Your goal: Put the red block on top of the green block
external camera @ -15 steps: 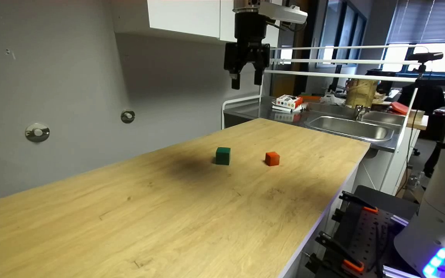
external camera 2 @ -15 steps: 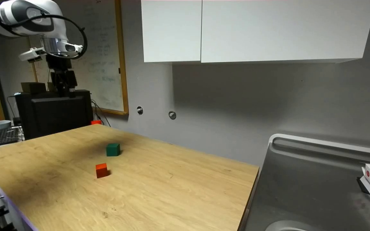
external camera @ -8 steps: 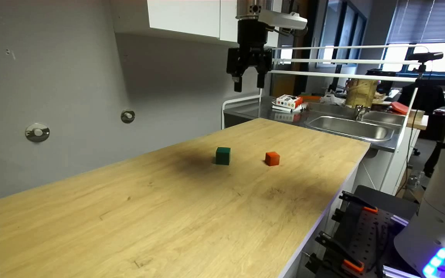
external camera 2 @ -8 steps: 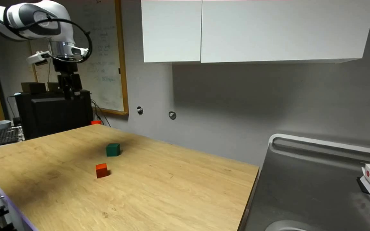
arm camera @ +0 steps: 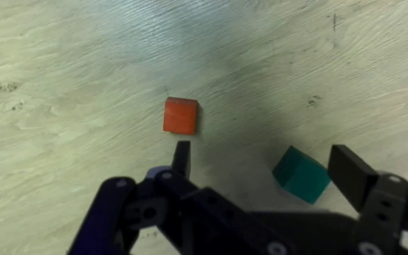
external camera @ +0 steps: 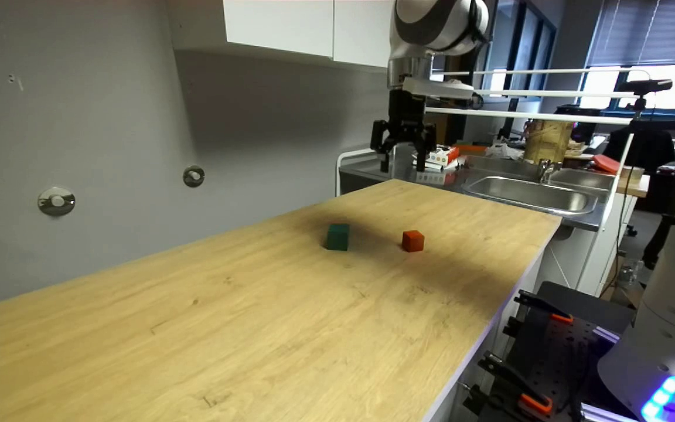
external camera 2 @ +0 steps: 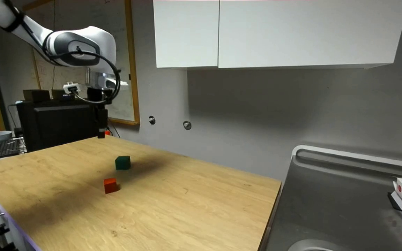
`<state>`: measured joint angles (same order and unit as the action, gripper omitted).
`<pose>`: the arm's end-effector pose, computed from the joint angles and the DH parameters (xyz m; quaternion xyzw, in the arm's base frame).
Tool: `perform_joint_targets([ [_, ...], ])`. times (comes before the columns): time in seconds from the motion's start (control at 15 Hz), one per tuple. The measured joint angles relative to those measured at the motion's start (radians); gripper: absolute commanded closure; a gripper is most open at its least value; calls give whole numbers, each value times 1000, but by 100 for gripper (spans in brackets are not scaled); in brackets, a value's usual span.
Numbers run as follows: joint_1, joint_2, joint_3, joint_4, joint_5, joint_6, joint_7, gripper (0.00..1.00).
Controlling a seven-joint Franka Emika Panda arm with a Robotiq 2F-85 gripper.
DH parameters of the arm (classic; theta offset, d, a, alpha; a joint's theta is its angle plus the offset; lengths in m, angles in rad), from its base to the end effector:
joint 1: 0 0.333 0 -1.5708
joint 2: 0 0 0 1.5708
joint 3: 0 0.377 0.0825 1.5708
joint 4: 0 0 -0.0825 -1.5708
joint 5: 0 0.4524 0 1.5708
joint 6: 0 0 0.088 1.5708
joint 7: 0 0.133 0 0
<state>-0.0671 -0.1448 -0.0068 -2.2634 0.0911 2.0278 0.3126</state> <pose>0.5312 -0.0320 0.4126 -0.9751 0.2131 0.0498 0.0347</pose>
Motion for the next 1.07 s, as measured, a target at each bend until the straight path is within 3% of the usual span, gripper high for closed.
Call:
perform_joint_targets([
  [0.47,-47,209,-84,13,95,31,35,0],
  [1.0,-49,395,-107,88,130,-27,104,0],
  [1.07,-49,411,-109,99,142,-42,104,13],
])
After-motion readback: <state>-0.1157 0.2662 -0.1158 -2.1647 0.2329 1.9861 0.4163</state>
